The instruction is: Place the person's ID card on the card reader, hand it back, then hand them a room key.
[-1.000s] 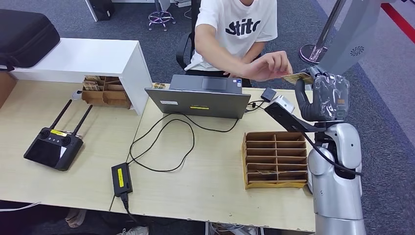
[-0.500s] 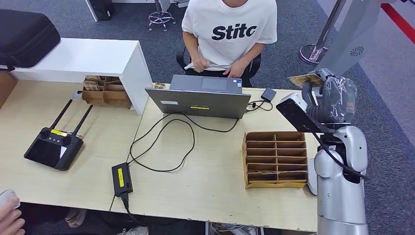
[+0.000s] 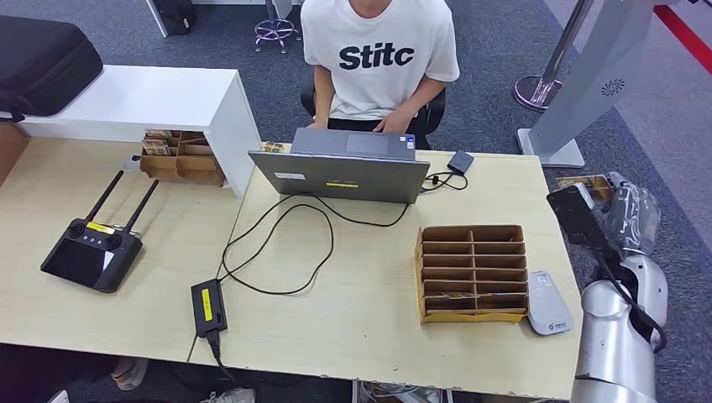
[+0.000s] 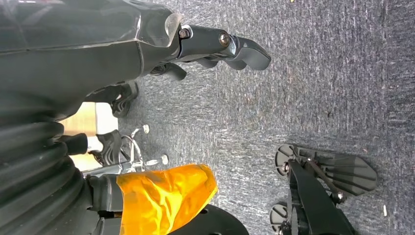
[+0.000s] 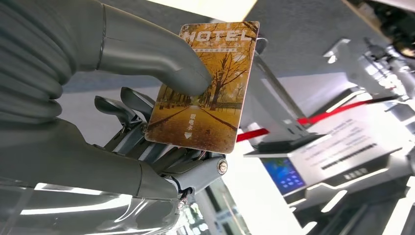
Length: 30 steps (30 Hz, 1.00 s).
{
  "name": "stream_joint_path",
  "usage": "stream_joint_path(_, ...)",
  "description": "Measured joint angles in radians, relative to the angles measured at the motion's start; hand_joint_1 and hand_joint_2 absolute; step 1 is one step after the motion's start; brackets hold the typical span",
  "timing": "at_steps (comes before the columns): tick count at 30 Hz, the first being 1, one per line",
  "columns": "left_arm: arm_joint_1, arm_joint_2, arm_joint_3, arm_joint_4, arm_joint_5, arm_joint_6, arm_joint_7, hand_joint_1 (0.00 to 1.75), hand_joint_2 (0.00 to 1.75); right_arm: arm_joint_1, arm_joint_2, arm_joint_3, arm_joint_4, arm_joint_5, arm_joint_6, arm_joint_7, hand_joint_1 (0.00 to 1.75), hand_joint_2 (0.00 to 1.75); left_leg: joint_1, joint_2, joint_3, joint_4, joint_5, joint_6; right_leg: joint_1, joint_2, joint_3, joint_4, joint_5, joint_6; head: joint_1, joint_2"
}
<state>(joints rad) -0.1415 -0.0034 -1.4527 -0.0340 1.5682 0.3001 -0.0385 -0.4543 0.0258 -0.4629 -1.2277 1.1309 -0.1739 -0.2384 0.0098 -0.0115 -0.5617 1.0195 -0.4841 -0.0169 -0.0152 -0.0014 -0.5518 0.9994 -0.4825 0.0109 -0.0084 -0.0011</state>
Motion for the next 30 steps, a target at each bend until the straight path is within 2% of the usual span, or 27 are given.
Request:
stream_joint_path(6, 0.0, 0.0, 0.0, 0.0, 0.0, 0.001, 0.0, 0.0, 1.75, 0.018, -0.001, -0.079, 0.011, 0.006, -0.001, -0.002, 1.75, 1.75, 0.0, 0.0, 0.0, 0.0, 0.0, 0.0, 0.0, 0.0, 0.0, 0.0, 0.0, 0.0, 0.0, 0.0)
stream_joint_path(12, 0.0, -0.001, 0.002, 0.0, 0.001, 0.002, 0.0, 0.0, 1.75, 0.056, 0.006, -0.118, -0.009, 0.034, 0.001, -0.006, 1.75, 1.75, 0.0, 0.0, -0.001, 0.0, 0.0, 0.0, 0.0, 0.0, 0.0, 0.0, 0.0, 0.0, 0.0, 0.0)
stream_joint_path(30, 0.001, -0.02, 0.061, 0.006, 0.003, 0.025, -0.005, 0.0, 1.75, 0.278, 0.115, -0.133, -0.13, 0.0, 0.017, -0.051, 1.75, 1.75, 0.0, 0.0, -0.001, 0.0, 0.0, 0.0, 0.0, 0.0, 0.0, 0.0, 0.0, 0.0, 0.0, 0.0)
